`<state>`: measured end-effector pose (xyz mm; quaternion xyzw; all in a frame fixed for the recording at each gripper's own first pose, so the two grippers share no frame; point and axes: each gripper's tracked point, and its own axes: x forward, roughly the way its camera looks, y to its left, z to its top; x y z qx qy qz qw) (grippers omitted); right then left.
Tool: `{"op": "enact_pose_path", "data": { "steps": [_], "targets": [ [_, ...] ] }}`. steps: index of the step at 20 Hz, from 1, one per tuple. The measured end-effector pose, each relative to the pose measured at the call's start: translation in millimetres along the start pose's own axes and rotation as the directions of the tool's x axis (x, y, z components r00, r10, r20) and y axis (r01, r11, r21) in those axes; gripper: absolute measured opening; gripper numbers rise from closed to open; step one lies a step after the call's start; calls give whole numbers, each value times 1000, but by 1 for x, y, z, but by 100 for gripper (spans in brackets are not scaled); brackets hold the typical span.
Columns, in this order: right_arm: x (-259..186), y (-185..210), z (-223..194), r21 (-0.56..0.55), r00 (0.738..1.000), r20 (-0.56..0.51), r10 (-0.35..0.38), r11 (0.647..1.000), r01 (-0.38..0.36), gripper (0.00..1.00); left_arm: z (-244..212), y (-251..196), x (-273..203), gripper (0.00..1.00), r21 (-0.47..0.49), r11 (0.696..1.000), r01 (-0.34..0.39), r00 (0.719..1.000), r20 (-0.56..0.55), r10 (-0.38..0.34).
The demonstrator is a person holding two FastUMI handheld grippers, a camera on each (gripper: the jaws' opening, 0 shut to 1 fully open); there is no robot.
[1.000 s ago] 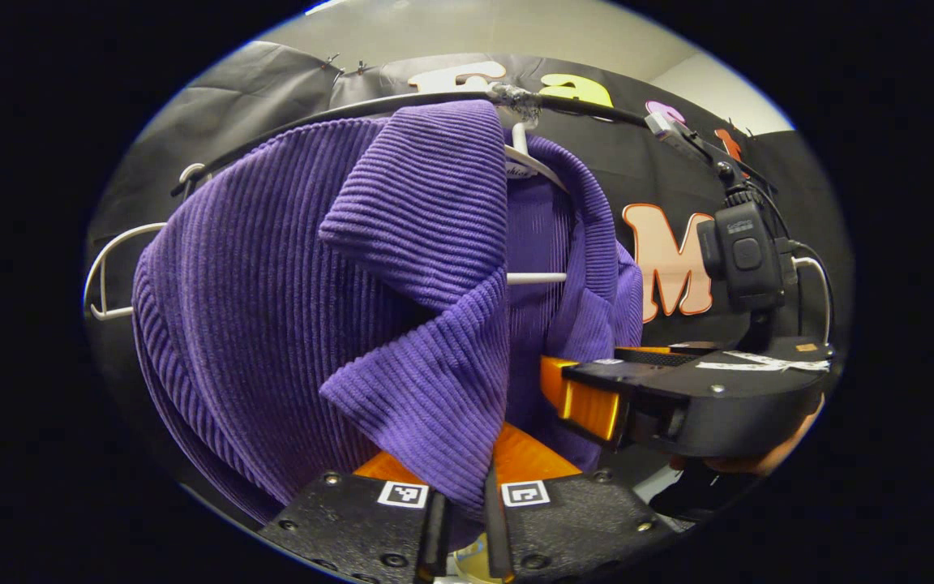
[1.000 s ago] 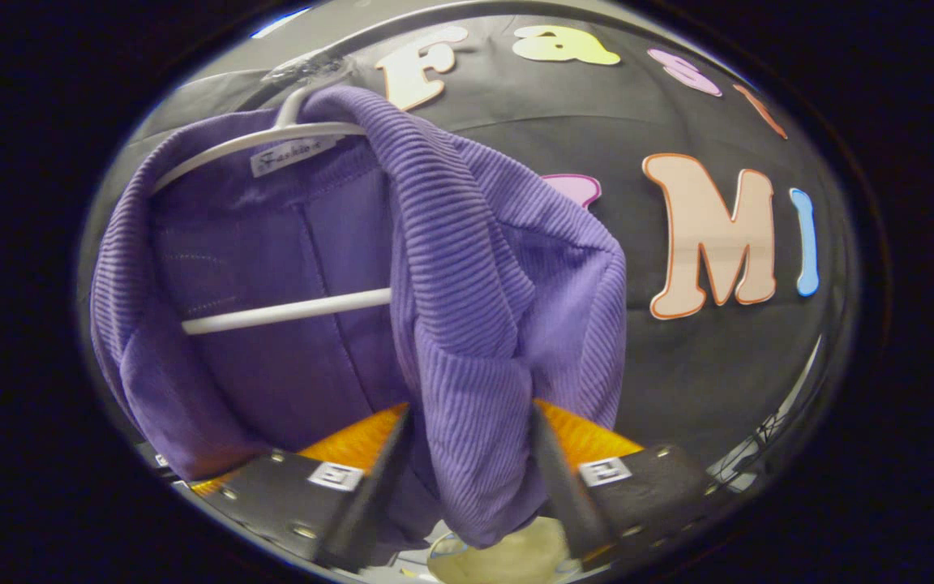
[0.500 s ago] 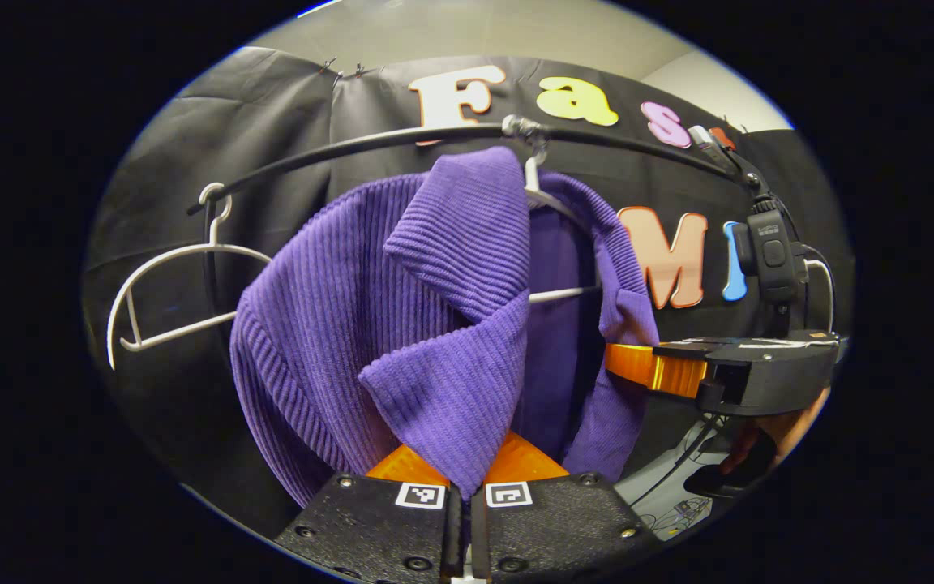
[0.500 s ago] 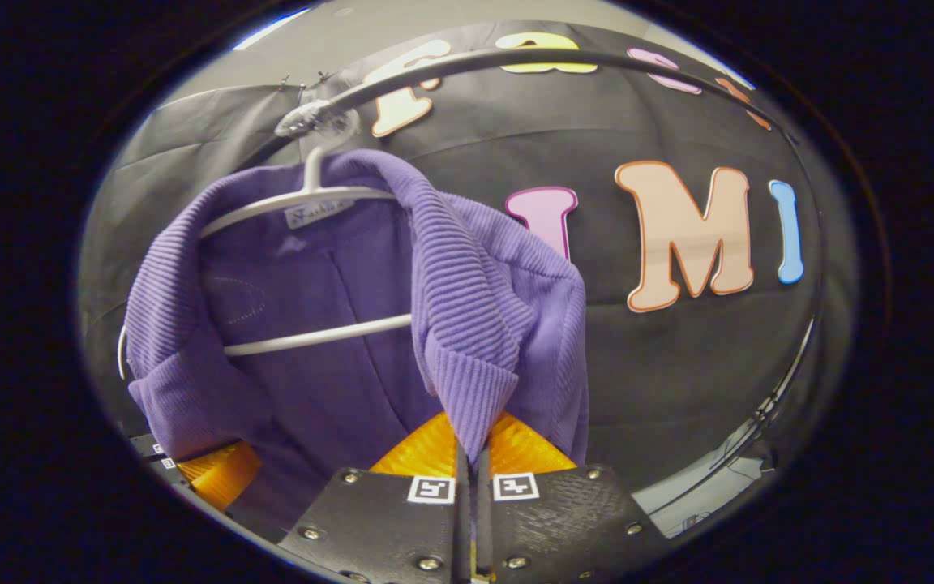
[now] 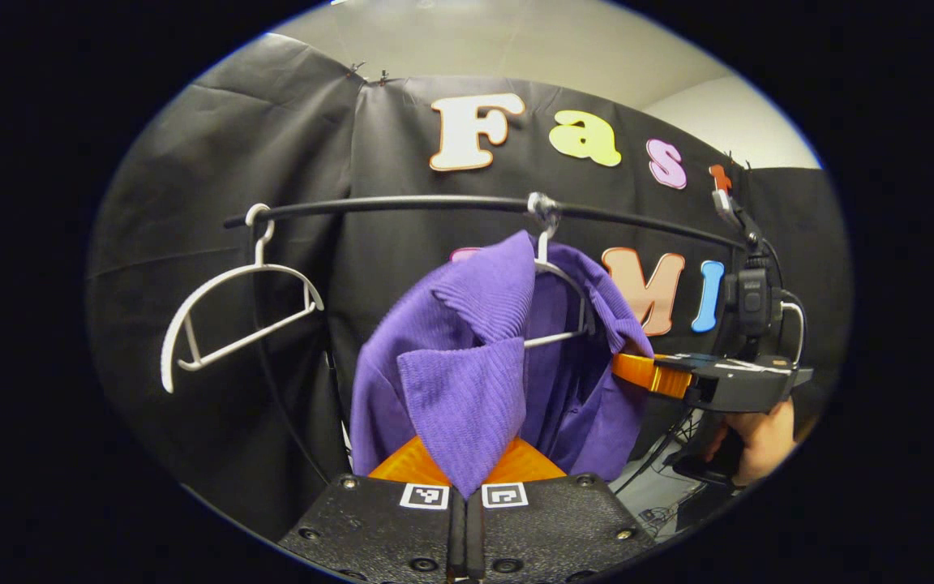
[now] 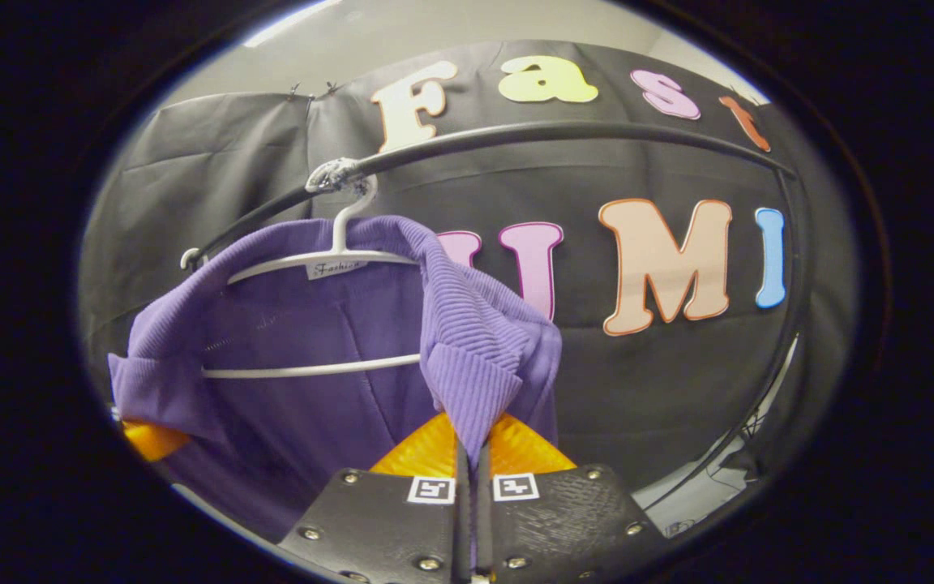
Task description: Grasp the clothes on the hanger with both hands and then place them into the laundry hamper below.
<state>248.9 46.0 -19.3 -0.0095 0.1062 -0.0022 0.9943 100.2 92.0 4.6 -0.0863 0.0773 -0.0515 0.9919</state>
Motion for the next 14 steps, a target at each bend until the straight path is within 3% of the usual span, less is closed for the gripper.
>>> {"op": "enact_pose_path", "data": {
  "steps": [5, 6, 10, 13, 14],
  "targets": [
    [-9, -8, 25, -34, 998, 53, -15, 999, 17, 4, 43, 40, -13, 1, -17, 998, -55, 998, 32, 56],
    [6, -13, 27, -38, 998, 65, -12, 999, 14, 5, 46, 52, -9, 1, -13, 997, -78, 997, 17, 78],
    [20, -30, 42, -6, 995, 89, -44, 999, 45, 0, 66, 93, 0, 3, 56, 989, -137, 990, 43, 135],
    [36, -40, 53, 5, 993, 96, -61, 998, 60, 0, 89, 114, 19, 1, 91, 981, -173, 983, 72, 166],
    [41, -43, 58, 11, 992, 104, -68, 998, 67, 5, 93, 120, 24, 0, 97, 979, -177, 982, 76, 170]
  ]
}}
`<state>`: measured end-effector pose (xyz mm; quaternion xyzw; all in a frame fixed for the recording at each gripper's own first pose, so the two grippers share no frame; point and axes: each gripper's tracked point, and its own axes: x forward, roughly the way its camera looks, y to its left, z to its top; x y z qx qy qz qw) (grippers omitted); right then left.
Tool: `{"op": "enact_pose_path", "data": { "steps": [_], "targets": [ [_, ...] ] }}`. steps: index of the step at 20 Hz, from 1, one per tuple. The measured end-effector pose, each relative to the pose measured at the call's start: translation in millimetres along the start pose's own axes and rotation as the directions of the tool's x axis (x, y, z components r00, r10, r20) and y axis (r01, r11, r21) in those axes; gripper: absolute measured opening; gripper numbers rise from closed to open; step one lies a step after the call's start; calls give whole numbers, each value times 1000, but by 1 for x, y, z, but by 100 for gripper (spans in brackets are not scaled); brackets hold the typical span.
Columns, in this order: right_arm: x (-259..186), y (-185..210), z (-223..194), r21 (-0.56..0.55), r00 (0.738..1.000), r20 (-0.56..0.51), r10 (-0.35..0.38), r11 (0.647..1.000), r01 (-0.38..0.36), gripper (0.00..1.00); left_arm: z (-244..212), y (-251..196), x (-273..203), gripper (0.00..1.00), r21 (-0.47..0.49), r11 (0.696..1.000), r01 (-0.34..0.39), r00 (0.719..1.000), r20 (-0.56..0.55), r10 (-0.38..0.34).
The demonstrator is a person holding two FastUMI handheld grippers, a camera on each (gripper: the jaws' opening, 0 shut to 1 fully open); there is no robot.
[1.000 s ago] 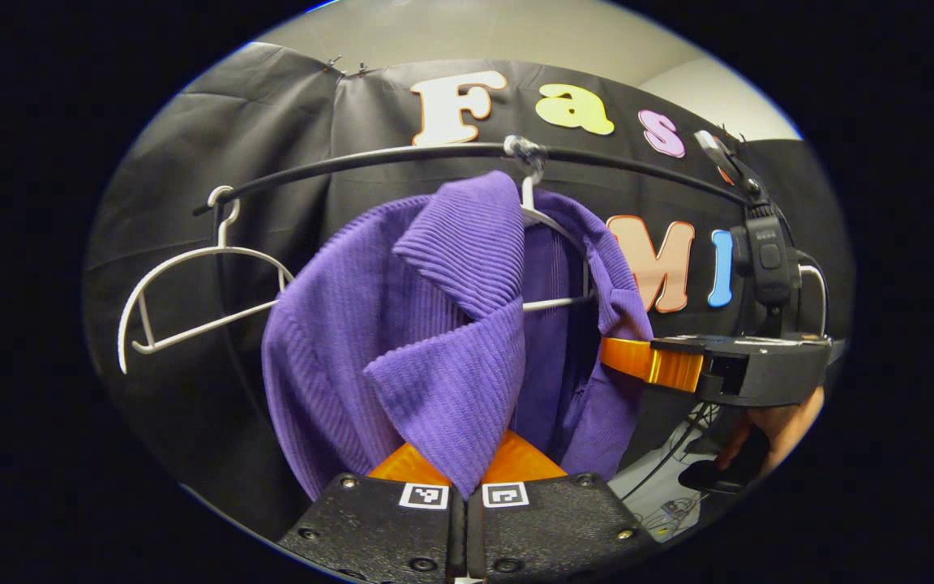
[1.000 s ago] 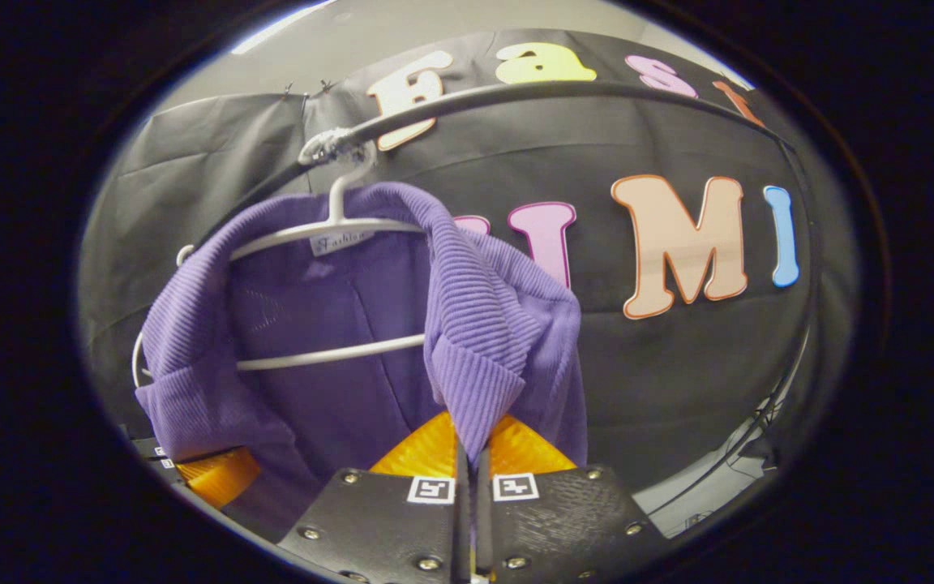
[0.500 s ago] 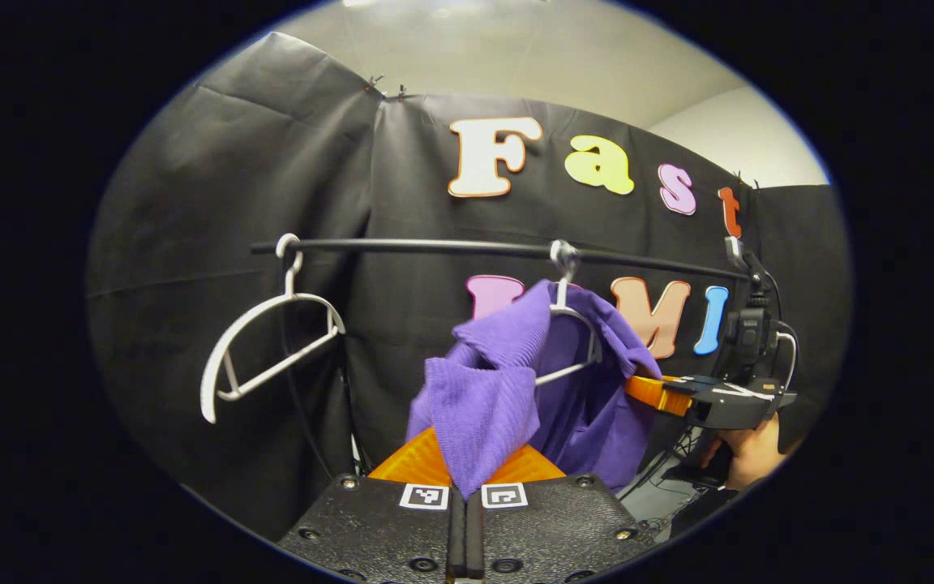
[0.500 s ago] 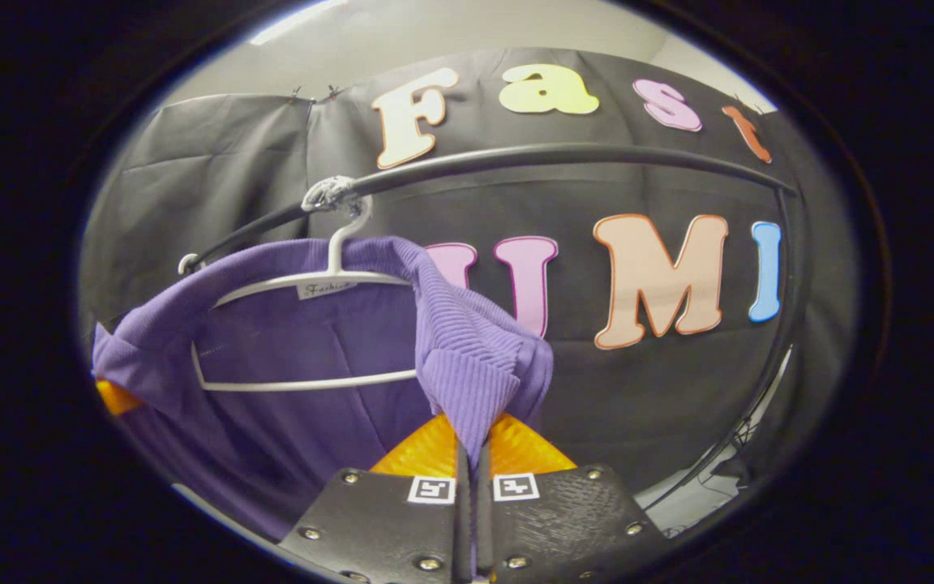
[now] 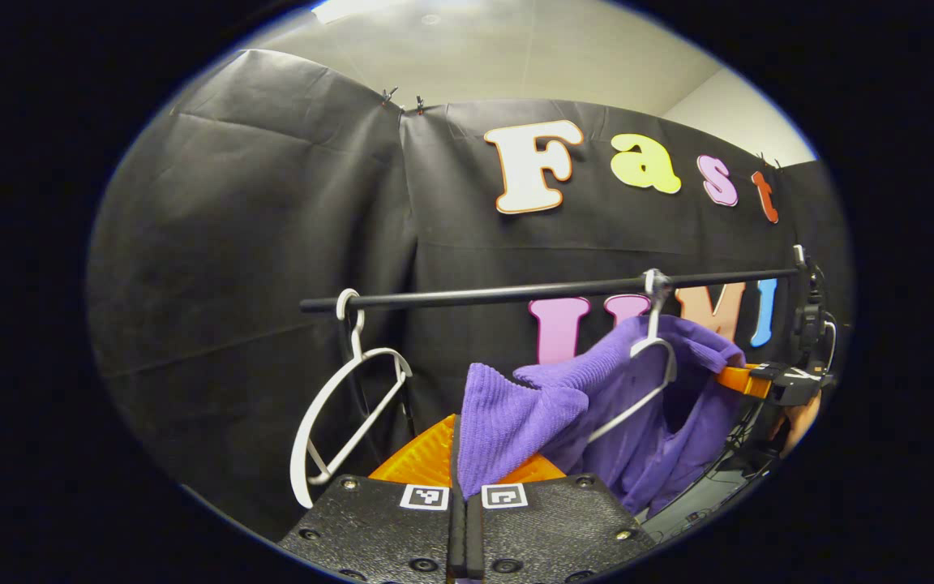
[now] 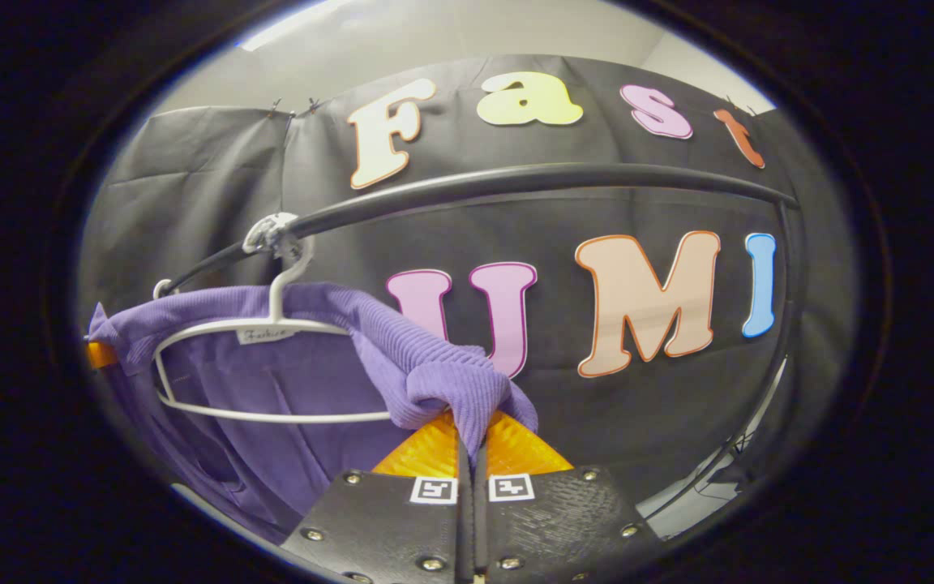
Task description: Grasp the clothes on the hanger with both hands and then place them into the laundry hamper below.
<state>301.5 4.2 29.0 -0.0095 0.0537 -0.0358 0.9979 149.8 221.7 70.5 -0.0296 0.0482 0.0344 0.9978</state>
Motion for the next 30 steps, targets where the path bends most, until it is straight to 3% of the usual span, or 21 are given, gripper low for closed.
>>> {"op": "enact_pose_path", "data": {
  "steps": [1, 6, 15, 17, 18, 24, 27, 30],
  "targets": [
    [6, -3, 5, -3, 1000, 13, -14, 1000, 14, 0, 6, 4, 7, 0, 10, 1000, -5, 1000, 14, 5],
    [38, -9, 22, -17, 996, 61, -64, 998, 65, 0, 24, 26, 50, 0, 31, 999, -43, 997, 59, 41],
    [81, -34, 21, 7, 975, 137, -176, 984, 177, 0, 7, 11, 99, 0, -18, 999, 46, 996, 72, -44],
    [88, -35, 13, 10, 974, 135, -181, 983, 181, 5, -8, 10, 106, 1, -35, 998, 55, 997, 53, -53],
    [94, -36, 6, 5, 976, 126, -180, 983, 181, 0, -16, 10, 112, 0, -44, 997, 61, 998, 33, -60],
    [115, -44, -29, -2, 979, 74, -188, 982, 189, 0, -44, 4, 133, 1, -102, 990, 95, 995, 19, -94],
    [127, -49, -58, 7, 983, 14, -184, 983, 184, 0, -59, 0, 138, 1, -136, 984, 114, 993, 44, -109],
    [129, -54, -93, 39, 981, -53, -185, 982, 187, 0, -92, 0, 142, 2, -197, 975, 102, 994, -10, -106]
  ]
}}
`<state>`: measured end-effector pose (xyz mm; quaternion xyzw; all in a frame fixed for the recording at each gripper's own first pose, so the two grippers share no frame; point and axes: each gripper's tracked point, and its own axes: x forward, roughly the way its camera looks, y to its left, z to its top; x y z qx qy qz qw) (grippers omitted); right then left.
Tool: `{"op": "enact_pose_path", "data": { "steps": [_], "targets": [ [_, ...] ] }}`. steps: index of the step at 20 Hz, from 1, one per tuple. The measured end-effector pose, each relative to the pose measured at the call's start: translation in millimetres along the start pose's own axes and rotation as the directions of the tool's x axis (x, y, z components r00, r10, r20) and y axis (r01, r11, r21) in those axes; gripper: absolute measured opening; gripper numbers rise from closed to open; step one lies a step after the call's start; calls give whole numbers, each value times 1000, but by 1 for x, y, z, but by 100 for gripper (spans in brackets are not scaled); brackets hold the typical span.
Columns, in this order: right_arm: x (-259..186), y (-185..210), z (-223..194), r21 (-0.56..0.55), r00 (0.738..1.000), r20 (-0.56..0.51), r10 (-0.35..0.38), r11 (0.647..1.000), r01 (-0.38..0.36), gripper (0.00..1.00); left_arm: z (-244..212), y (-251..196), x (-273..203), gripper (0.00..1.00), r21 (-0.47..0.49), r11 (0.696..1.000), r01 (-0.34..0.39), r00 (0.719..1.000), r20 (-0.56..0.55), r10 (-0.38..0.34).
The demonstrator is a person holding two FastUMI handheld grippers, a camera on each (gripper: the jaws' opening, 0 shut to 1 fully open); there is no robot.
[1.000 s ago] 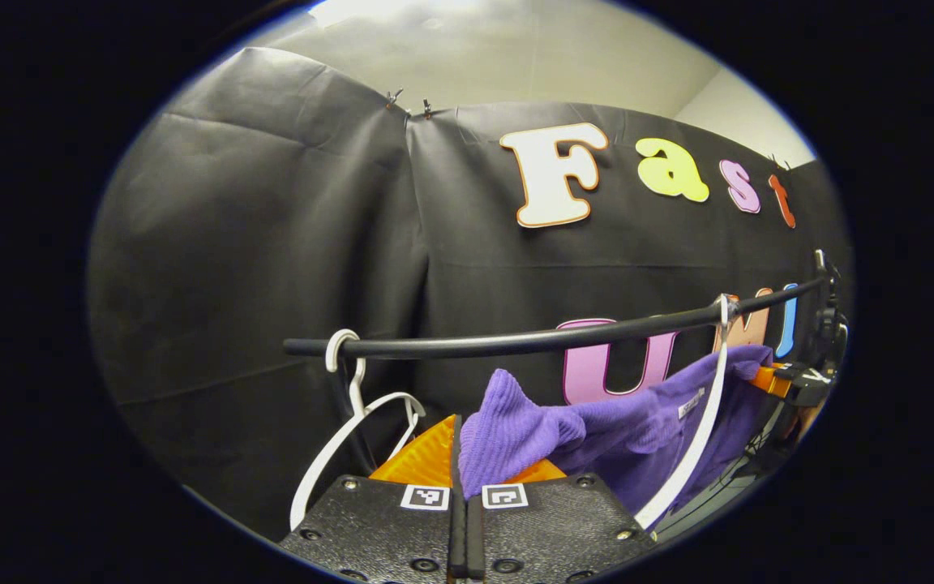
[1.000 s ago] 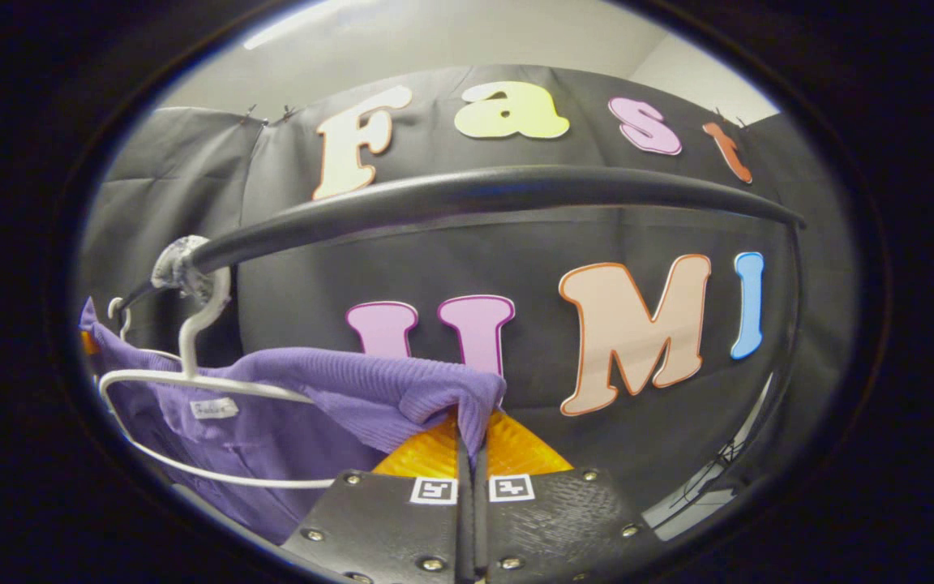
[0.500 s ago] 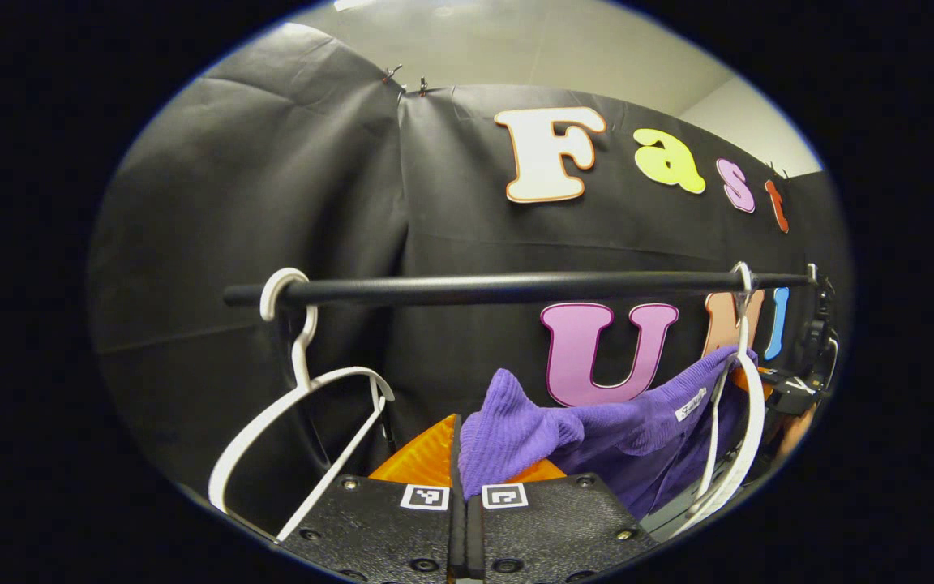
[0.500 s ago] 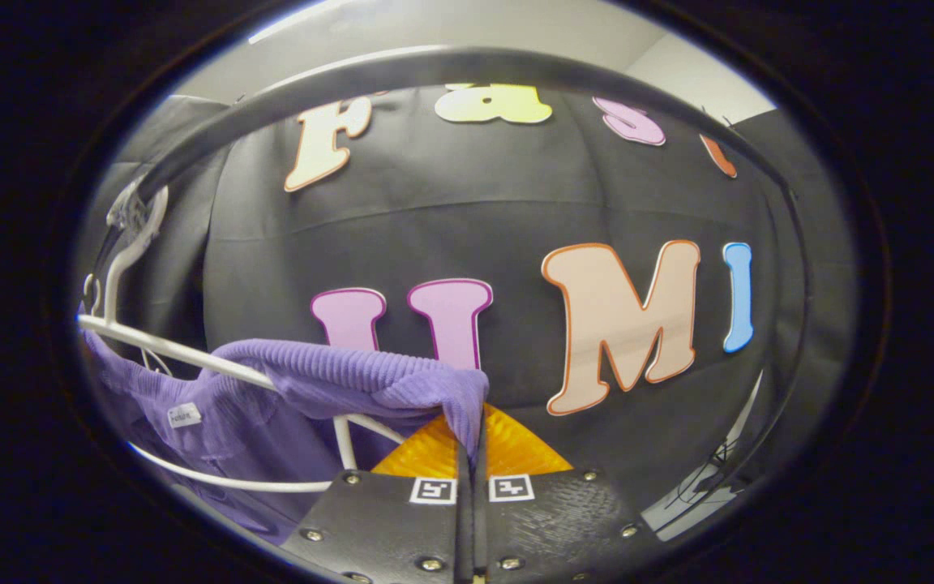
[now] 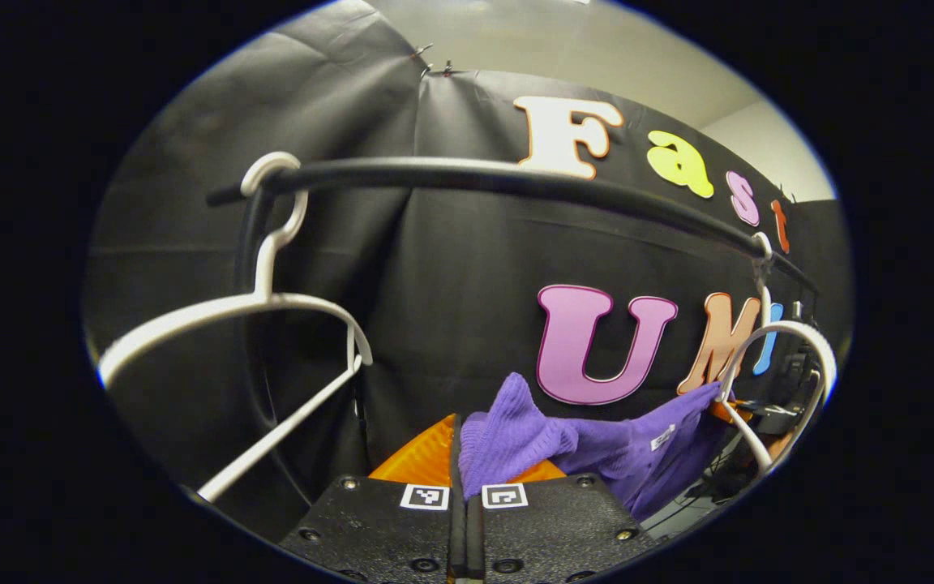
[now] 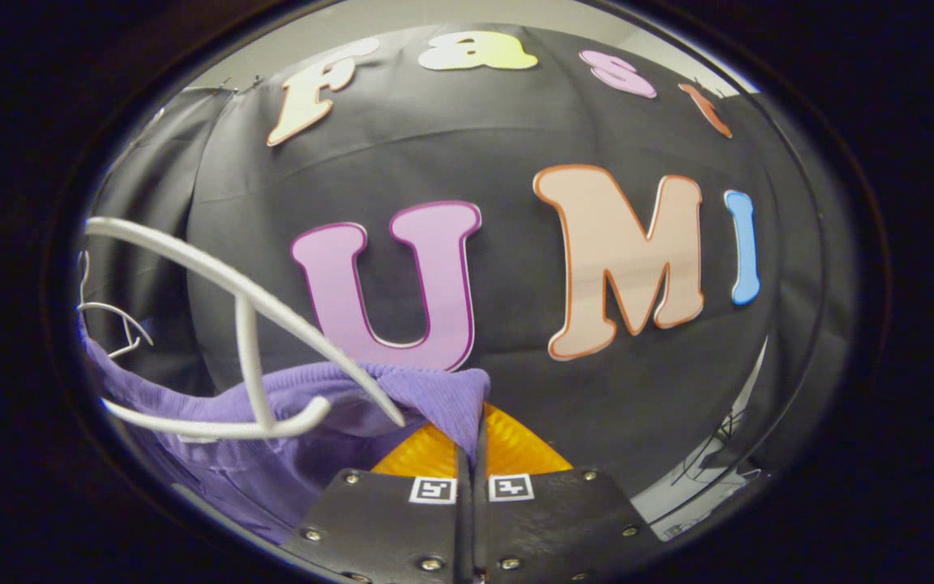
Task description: Grasp the clothes on the hanger with both hands and then place them into the laundry hamper below.
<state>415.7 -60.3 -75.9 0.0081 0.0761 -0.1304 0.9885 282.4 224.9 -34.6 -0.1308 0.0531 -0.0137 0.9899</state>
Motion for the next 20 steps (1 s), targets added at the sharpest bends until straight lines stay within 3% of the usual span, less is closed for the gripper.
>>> {"op": "enact_pose_path", "data": {
  "steps": [4, 8, 14, 16, 20],
  "targets": [
    [-20, 6, -54, -7, 994, -106, 40, 999, -41, 0, -35, 10, -10, 1, 17, 999, -28, 999, -44, 29],
    [-53, 17, -83, -4, 983, -160, 93, 996, -94, 0, -59, 14, -39, 1, 52, 998, -44, 995, -91, 49],
    [-120, 14, -85, -9, 978, -161, 135, 990, -138, 0, -62, -3, -101, 1, 87, 995, -39, 994, -98, 48],
    [-148, 23, -86, 13, 967, -163, 194, 981, -195, 0, -63, -14, -122, 1, 101, 994, -34, 994, -100, 44],
    [-199, 11, -78, 22, 970, -160, 185, 983, -183, 1, -59, -47, -166, 1, 121, 993, 3, 996, -84, 7]
  ]
}}
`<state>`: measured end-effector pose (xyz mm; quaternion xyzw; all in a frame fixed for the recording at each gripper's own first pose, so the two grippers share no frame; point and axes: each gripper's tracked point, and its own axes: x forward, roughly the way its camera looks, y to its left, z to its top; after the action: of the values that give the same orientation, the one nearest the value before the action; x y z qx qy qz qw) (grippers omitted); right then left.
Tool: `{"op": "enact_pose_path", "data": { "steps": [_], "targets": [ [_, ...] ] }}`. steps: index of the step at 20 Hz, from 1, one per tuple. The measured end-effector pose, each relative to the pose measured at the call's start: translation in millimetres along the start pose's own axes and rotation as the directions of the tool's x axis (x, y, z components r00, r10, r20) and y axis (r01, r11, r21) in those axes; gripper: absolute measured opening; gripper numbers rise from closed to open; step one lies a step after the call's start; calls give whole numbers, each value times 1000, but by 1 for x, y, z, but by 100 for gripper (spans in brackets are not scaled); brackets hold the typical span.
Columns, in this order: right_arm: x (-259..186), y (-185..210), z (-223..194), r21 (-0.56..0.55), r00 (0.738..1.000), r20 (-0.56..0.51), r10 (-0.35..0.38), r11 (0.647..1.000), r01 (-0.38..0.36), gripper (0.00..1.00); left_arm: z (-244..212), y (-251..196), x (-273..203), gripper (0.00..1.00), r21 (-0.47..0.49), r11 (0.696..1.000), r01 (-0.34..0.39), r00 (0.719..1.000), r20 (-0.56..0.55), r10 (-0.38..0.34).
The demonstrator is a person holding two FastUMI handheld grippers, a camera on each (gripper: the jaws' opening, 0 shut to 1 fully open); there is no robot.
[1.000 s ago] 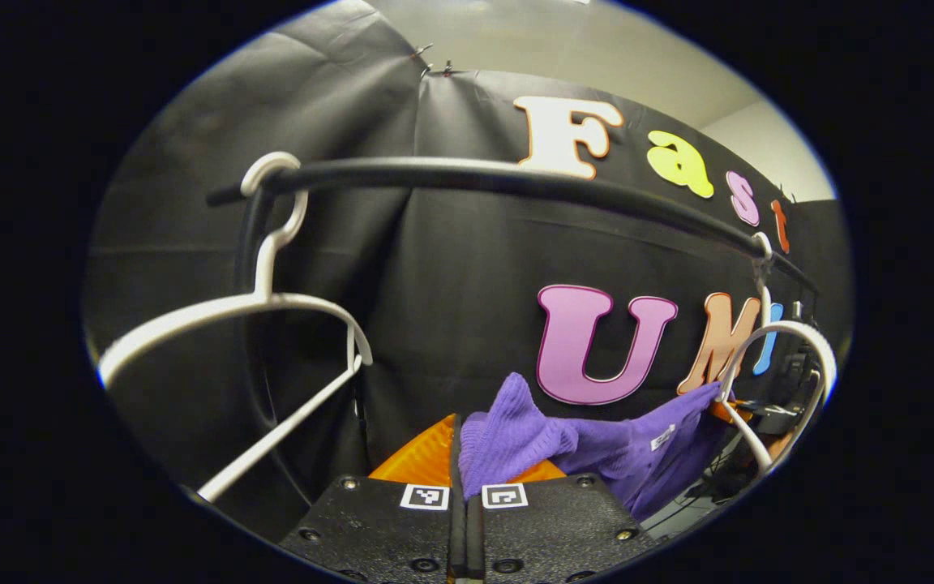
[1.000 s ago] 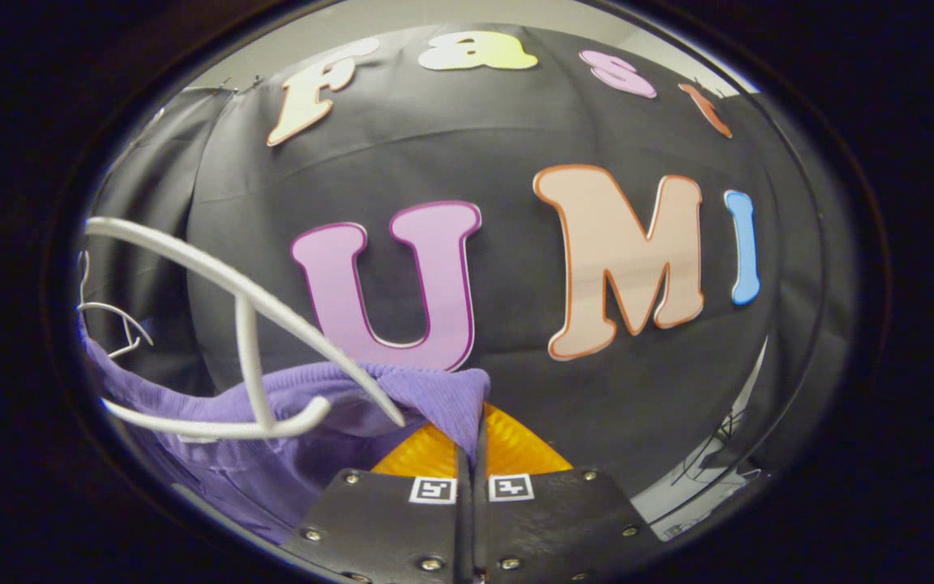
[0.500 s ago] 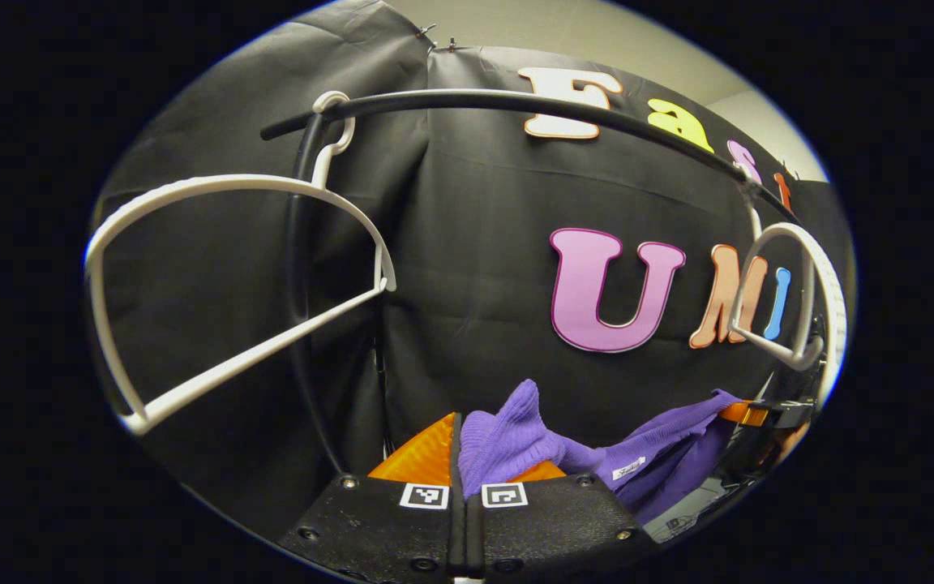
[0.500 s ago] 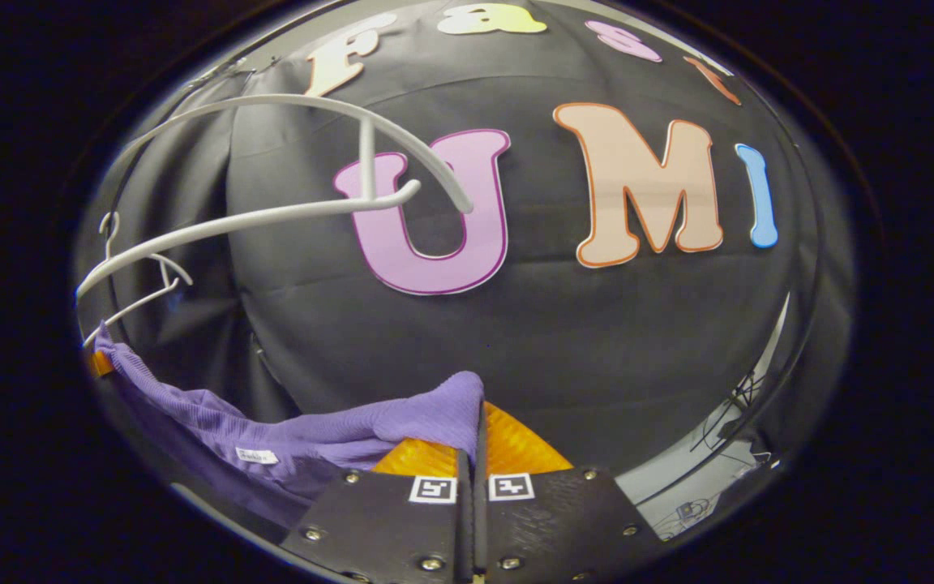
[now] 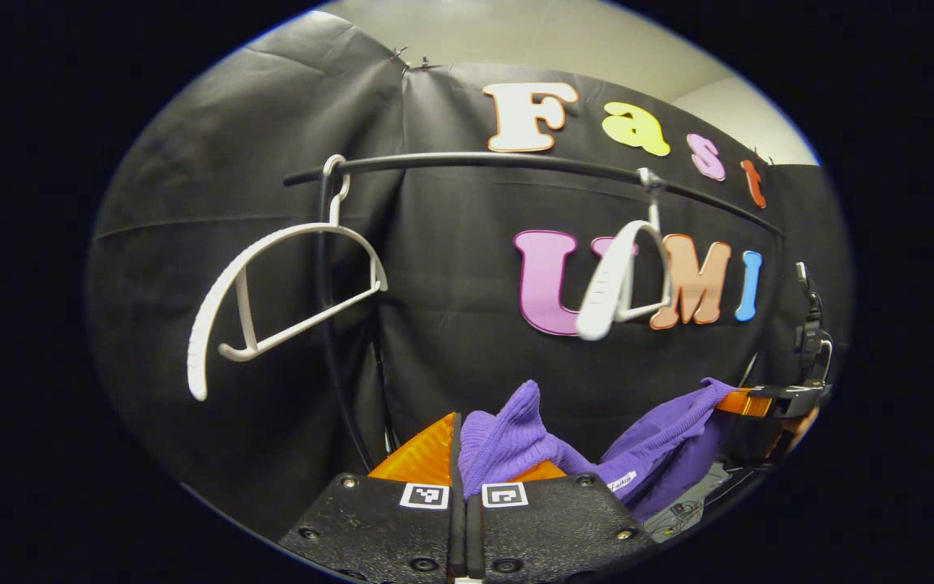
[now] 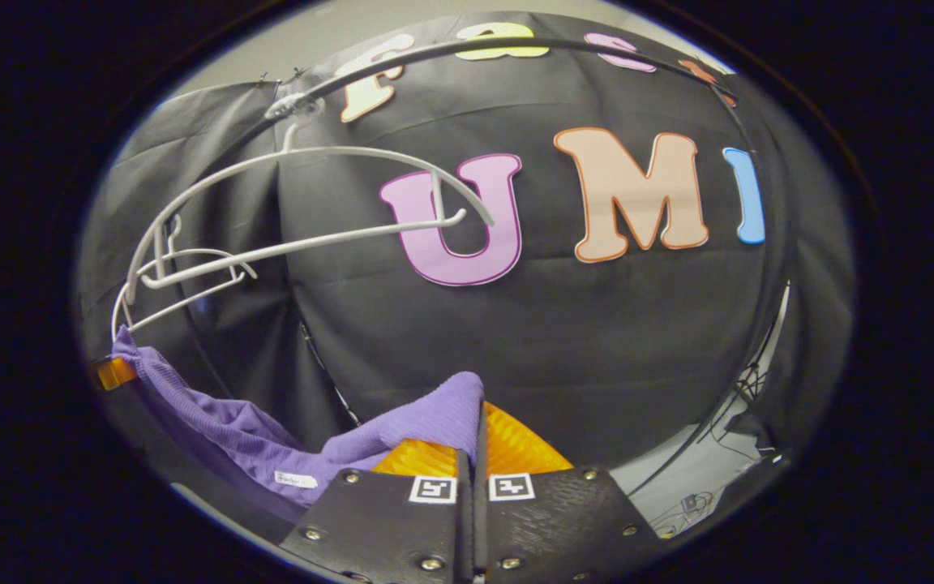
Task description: Grasp the clothes on the hanger with both hands and then place them into the laundry hamper below.
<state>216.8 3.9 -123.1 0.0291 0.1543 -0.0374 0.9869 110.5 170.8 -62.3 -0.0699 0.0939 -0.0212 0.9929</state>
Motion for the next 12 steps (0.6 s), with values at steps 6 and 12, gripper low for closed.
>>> {"op": "enact_pose_path", "data": {
  "steps": [6, 12],
  "targets": [
    [-83, 0, 21, 3, 998, 57, 24, 1000, -24, 1, 25, -58, -53, 0, 19, 997, 73, 996, 40, -74],
    [-136, -1, 53, 22, 990, 138, 26, 999, -30, 0, 45, -118, -67, 0, 38, 984, 173, 982, 65, -176]
  ]
}}
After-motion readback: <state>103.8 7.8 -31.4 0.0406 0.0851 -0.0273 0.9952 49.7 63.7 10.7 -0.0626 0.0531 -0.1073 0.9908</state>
